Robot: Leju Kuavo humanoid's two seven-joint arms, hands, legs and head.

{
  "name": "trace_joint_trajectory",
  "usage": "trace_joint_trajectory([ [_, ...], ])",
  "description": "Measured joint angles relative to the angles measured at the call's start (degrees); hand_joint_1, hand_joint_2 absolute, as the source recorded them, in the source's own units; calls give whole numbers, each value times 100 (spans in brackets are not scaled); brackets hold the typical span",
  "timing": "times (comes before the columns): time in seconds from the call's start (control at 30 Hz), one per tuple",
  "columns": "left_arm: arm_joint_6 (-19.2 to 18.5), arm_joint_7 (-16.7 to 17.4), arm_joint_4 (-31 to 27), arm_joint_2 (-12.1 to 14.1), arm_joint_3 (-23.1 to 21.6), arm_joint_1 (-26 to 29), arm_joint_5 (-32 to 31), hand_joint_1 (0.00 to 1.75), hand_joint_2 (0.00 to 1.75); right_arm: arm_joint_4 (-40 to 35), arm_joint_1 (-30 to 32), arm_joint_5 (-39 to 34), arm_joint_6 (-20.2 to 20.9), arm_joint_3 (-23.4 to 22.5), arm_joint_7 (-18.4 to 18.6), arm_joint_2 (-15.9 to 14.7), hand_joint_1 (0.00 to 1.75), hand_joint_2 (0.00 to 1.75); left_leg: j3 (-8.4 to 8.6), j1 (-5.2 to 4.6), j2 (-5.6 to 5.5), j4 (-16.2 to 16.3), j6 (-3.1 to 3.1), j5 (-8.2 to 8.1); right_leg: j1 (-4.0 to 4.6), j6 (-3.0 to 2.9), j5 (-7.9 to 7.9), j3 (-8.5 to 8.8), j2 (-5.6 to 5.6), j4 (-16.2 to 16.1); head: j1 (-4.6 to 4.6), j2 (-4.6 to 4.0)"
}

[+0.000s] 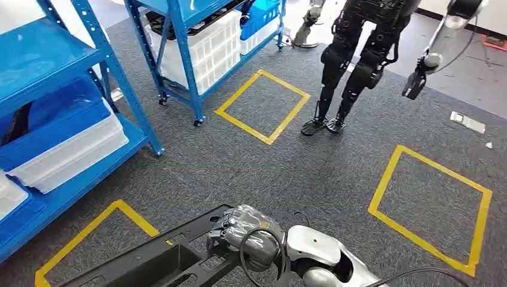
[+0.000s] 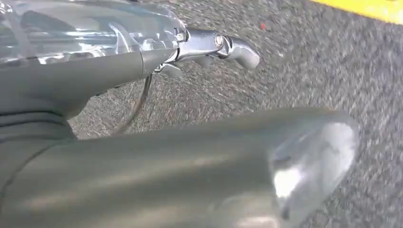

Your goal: Take the parts from the cabinet and place them on the table.

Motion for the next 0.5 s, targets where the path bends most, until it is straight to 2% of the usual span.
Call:
trace_joint_trajectory([
  [0.03, 0, 0, 0, 2, 0, 0, 2, 0, 0, 2, 9, 0, 0, 0, 6, -2, 175, 175, -3, 0, 95, 2, 1, -4, -28, 16, -137, -217, -31, 422, 2, 0],
  [0.07, 0, 0, 0, 2, 0, -5, 2, 0, 0, 2, 20, 2, 0, -2, 11, -6, 175, 175, 1, 5, 186, 3, 0, -11, -59, 36, -134, -312, -54, 598, 2, 0],
  [0.1, -2, 0, 0, 0, 0, -6, 2, 0, 0, 2, 26, 4, 0, -2, 11, -11, 175, 175, 12, 13, 257, 5, -18, -26, -89, 60, 8, -253, -77, 474, 2, 0],
  [0.13, -2, 0, 0, 0, 0, -11, 2, 0, 0, 2, 27, 7, 0, -2, 11, -13, 175, 175, 30, 28, 324, 9, -44, -45, -113, 77, 221, -76, -116, 122, 0, 0],
  [0.17, -7, 0, 0, 0, -2, -21, 2, 0, 0, 0, 26, 7, 0, -2, 11, -13, 175, 175, 67, 47, 403, 12, -81, -73, -130, 93, 519, 262, -218, -502, 2, 0],
  [0.2, -7, -2, 0, 0, -2, -27, 2, 0, 0, 0, 25, 7, 0, -2, 11, -13, 175, 175, 94, 50, 444, 14, -115, -96, -135, 93, 679, 486, -371, -900, 4, 0],
  [0.23, -7, -2, -2, 9, 0, -33, 2, 0, 0, 0, 11, 7, 0, -2, 13, -11, 175, 175, 102, 1, 487, 23, -164, -126, -53, 136, 582, 597, -713, -1094, 30, 0],
  [0.27, -7, -2, -2, 9, 0, -37, 2, 0, 0, -11, -6, 7, 0, -2, 9, -11, 175, 175, 92, -24, 534, 37, -188, -136, -27, 75, 565, 604, -680, -1138, 33, 0],
  [0.33, -7, 7, 0, 9, 0, -36, 2, 0, 0, -11, 19, 9, 0, -4, 9, -17, 175, 175, 138, -51, 675, -6, -223, -135, -25, 35, 557, 556, -545, -1125, -28, 0],
  [0.37, -7, 7, 0, 7, -2, -48, 0, 0, 0, -11, 27, 9, 0, -4, 11, -22, 175, 175, 162, -28, 759, -12, -250, -150, -21, -8, 567, 552, -451, -1140, -39, 0],
  [0.4, -7, 4, 0, 7, -4, -59, 0, 0, 0, -15, 30, 9, 0, -7, 11, -20, 175, 175, 165, 18, 682, 13, -290, -222, -77, -69, 586, 578, -391, -1165, -42, 0],
  [0.43, -7, -4, 0, 7, -4, -63, -4, 0, 0, -26, 9, 13, 0, -11, 9, -24, 175, 175, 90, 42, 295, 234, -275, -384, -66, -114, 585, 581, -310, -1165, -41, 0],
  [0.47, -7, -4, 0, 7, -4, -55, -13, 0, 0, -26, 0, 13, 0, -11, 9, -20, 175, 175, -92, 39, 109, 635, -266, -605, -63, -165, 583, 582, -253, -1165, -55, 0],
  [0.5, -7, -2, 0, 7, -4, -45, -15, 0, 0, -26, 1, 13, -2, -7, 9, -13, 175, 175, -322, 17, 20, 1108, -266, -812, -57, -178, 582, 583, -174, -1165, -63, 0],
])
